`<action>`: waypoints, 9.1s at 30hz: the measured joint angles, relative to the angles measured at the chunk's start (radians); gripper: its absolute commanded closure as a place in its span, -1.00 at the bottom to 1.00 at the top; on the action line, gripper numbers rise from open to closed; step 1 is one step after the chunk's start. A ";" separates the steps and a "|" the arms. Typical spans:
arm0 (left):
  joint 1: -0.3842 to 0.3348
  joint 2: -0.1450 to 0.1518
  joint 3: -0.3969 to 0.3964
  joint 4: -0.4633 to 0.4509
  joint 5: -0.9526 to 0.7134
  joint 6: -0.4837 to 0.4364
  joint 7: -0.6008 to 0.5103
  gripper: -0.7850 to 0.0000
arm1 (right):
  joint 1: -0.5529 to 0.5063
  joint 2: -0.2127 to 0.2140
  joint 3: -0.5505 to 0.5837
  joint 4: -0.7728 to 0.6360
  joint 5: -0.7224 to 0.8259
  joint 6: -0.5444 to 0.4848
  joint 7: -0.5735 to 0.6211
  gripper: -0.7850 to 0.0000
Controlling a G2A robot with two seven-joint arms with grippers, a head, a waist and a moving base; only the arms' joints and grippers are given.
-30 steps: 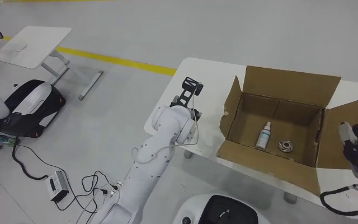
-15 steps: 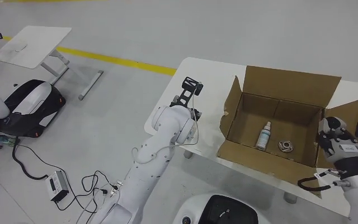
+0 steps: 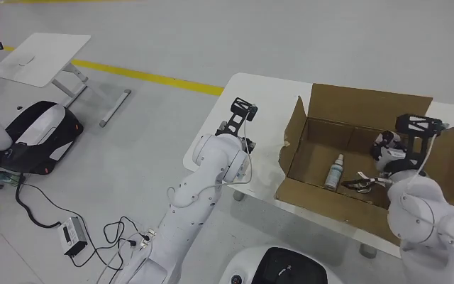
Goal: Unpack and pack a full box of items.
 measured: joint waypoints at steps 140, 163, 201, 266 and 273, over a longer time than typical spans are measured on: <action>0.000 0.000 0.000 0.000 0.000 0.000 0.000 -1.00 | 0.030 -0.126 0.065 -0.100 -0.141 -0.210 0.315 1.00; 0.000 0.000 0.000 0.000 0.000 0.000 0.000 -1.00 | -0.114 -0.084 0.486 -0.515 0.002 -0.381 0.384 1.00; 0.000 0.000 0.000 0.000 0.000 0.000 0.000 -1.00 | -0.423 -0.023 0.646 -0.208 -0.164 -0.532 0.505 1.00; 0.000 0.000 0.000 0.000 0.000 0.000 0.000 -1.00 | -0.395 0.012 0.648 -0.338 -0.060 -0.439 0.428 1.00; 0.000 0.000 0.000 0.000 0.000 0.000 0.000 -1.00 | -0.406 0.025 0.743 -0.517 0.168 -0.616 0.349 1.00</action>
